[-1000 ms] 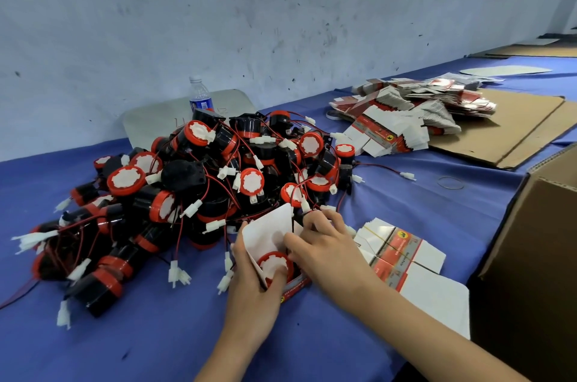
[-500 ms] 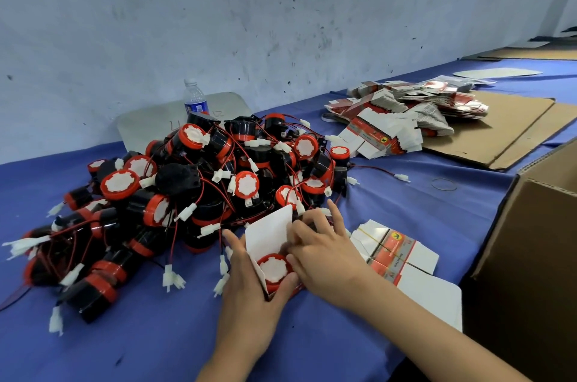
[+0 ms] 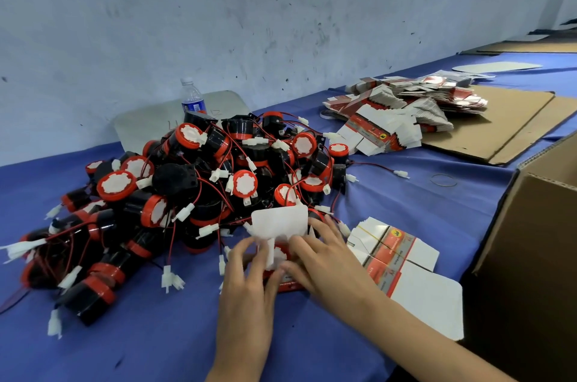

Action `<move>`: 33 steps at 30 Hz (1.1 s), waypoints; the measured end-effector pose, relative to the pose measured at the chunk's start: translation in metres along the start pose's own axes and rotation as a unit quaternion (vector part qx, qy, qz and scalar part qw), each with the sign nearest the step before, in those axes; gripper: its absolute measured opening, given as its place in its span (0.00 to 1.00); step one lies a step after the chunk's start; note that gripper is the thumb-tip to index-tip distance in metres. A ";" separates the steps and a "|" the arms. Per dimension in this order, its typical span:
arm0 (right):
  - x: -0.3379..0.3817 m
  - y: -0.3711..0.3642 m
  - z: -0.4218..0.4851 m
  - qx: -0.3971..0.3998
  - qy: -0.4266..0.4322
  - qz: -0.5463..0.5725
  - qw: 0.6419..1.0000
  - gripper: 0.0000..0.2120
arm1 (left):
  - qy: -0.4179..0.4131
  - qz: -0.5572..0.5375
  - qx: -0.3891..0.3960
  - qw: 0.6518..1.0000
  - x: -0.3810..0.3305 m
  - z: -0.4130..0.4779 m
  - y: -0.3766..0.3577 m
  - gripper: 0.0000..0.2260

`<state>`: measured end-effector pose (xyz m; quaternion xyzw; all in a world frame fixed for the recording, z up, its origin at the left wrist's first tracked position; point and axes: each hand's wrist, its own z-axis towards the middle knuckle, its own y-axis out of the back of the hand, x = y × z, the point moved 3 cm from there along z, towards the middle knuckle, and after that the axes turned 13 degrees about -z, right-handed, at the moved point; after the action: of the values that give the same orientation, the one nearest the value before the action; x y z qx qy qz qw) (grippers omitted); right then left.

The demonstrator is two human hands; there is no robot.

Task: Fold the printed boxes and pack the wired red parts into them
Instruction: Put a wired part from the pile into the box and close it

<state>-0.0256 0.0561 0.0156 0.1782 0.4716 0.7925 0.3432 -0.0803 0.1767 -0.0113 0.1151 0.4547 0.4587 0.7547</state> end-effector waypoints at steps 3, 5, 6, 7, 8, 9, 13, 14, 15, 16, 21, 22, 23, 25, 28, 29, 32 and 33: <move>0.009 -0.002 -0.009 -0.087 -0.056 0.085 0.991 0.12 | -0.064 0.028 0.006 0.998 -0.005 -0.001 -0.001 0.20; 0.014 -0.001 -0.013 -0.129 -0.101 0.092 0.982 0.10 | -0.081 0.029 0.006 0.996 -0.006 -0.001 -0.002 0.18; 0.014 -0.001 -0.014 -0.135 -0.126 0.105 0.977 0.11 | -0.084 0.025 0.008 0.996 -0.007 -0.002 -0.003 0.16; 0.013 -0.003 -0.014 -0.137 -0.149 0.130 0.971 0.13 | -0.084 0.019 0.011 0.996 -0.007 -0.002 -0.003 0.15; 0.011 -0.004 -0.015 -0.140 -0.165 0.154 0.964 0.14 | -0.079 0.009 0.014 0.997 -0.008 -0.002 -0.003 0.13; 0.009 -0.004 -0.016 -0.154 -0.169 0.161 0.960 0.14 | -0.072 -0.003 0.017 0.997 -0.008 -0.003 -0.003 0.12; 0.007 -0.002 -0.018 -0.209 -0.156 0.156 0.953 0.05 | -0.051 -0.042 0.032 0.997 -0.007 -0.003 -0.005 0.13; 0.005 -0.001 -0.018 -0.218 -0.161 0.157 0.950 0.05 | -0.054 -0.045 0.037 0.997 -0.006 -0.004 -0.005 0.14; 0.004 -0.001 -0.018 -0.225 -0.167 0.159 0.947 0.05 | -0.058 -0.047 0.043 0.996 -0.006 -0.005 -0.007 0.16; 0.002 -0.002 -0.018 -0.225 -0.175 0.163 0.945 0.05 | -0.061 -0.050 0.048 0.996 -0.006 -0.006 -0.008 0.18; -0.004 -0.009 -0.018 -0.198 -0.205 0.209 0.935 0.10 | -0.080 -0.061 0.045 0.994 -0.007 -0.008 -0.011 0.20; -0.004 -0.010 -0.019 -0.191 -0.202 0.223 0.934 0.09 | -0.084 -0.061 0.041 0.994 -0.008 -0.008 -0.012 0.20; -0.004 -0.011 -0.020 -0.183 -0.197 0.235 0.934 0.08 | -0.087 -0.060 0.040 0.994 -0.008 -0.007 -0.012 0.20; -0.003 -0.012 -0.023 -0.168 -0.188 0.242 0.937 0.06 | -0.093 -0.055 0.038 0.993 -0.008 -0.006 -0.013 0.20; -0.001 -0.014 -0.030 -0.159 -0.197 0.258 0.932 0.13 | -0.092 -0.061 0.037 0.993 -0.010 -0.006 -0.012 0.19; 0.000 -0.013 -0.031 -0.157 -0.204 0.278 0.926 0.16 | -0.090 -0.062 0.036 0.993 -0.010 -0.006 -0.011 0.18; 0.000 -0.012 -0.032 -0.159 -0.219 0.313 0.910 0.20 | -0.082 -0.063 0.033 0.994 -0.011 -0.007 -0.011 0.18; 0.000 -0.012 -0.031 -0.160 -0.224 0.315 0.908 0.20 | -0.082 -0.061 0.035 0.994 -0.012 -0.007 -0.011 0.18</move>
<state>-0.0397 0.0403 -0.0099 0.4333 0.1687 0.8634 0.1959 -0.0810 0.1595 -0.0151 0.1507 0.4129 0.3848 0.8116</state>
